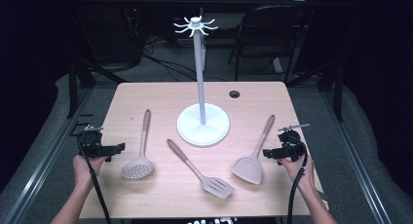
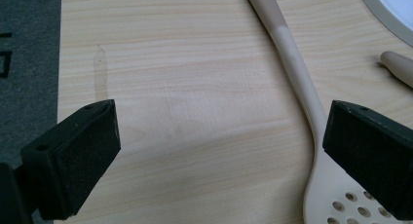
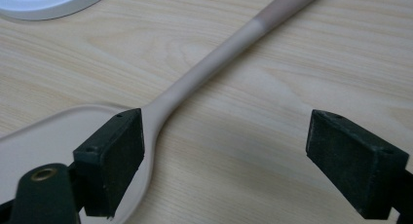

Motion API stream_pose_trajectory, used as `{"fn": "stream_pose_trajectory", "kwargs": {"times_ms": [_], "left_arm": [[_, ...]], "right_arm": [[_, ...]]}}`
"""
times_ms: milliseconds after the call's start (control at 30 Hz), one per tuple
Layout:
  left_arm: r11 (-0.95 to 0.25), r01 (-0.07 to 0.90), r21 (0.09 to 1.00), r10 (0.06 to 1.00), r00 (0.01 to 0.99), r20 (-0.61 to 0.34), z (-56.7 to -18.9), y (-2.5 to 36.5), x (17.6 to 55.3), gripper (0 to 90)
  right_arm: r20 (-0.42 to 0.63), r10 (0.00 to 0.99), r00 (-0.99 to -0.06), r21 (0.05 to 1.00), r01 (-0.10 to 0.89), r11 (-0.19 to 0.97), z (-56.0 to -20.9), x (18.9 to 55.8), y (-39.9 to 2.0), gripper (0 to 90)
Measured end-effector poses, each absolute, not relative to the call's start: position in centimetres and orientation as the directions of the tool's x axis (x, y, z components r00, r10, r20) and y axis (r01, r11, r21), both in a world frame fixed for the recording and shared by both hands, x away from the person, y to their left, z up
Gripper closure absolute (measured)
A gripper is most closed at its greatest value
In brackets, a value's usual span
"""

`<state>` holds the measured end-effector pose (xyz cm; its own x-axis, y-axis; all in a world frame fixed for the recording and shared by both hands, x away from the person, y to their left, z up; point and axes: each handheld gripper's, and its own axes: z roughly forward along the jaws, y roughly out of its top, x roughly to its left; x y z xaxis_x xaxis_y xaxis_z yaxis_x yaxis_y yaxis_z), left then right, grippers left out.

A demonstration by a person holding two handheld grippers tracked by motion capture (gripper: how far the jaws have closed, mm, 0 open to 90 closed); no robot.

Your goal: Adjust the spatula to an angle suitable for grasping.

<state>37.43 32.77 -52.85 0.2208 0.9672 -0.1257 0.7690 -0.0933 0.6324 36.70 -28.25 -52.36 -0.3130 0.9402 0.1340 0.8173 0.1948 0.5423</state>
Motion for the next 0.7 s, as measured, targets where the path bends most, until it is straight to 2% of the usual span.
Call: {"fn": "stream_pose_trajectory", "kwargs": {"times_ms": [133, 433, 567, 700], "left_arm": [[-0.102, 0.768, 0.632, 0.966, 0.228, -0.121, -52.8, 32.7, 37.4, 0.0], [-0.119, 0.772, 0.625, 0.966, 0.236, -0.108, -52.9, 32.5, 37.5, 0.0], [-0.122, 0.774, 0.621, 0.966, 0.236, -0.105, -53.0, 32.3, 37.6, 0.1], [-0.134, 0.772, 0.621, 0.965, 0.244, -0.095, -53.0, 32.2, 37.6, 0.1]], "right_arm": [[0.133, 0.938, -0.321, 0.534, 0.820, 0.205, -52.4, 37.0, -27.1, 17.3], [0.119, 0.942, -0.313, 0.493, 0.842, 0.217, -53.5, 38.2, -24.6, 38.9], [0.132, 0.953, -0.274, 0.491, 0.853, 0.177, -53.9, 38.7, -24.7, 44.4], [0.151, 0.956, -0.253, 0.471, 0.868, 0.156, -54.3, 39.3, -24.6, 45.9]]}}
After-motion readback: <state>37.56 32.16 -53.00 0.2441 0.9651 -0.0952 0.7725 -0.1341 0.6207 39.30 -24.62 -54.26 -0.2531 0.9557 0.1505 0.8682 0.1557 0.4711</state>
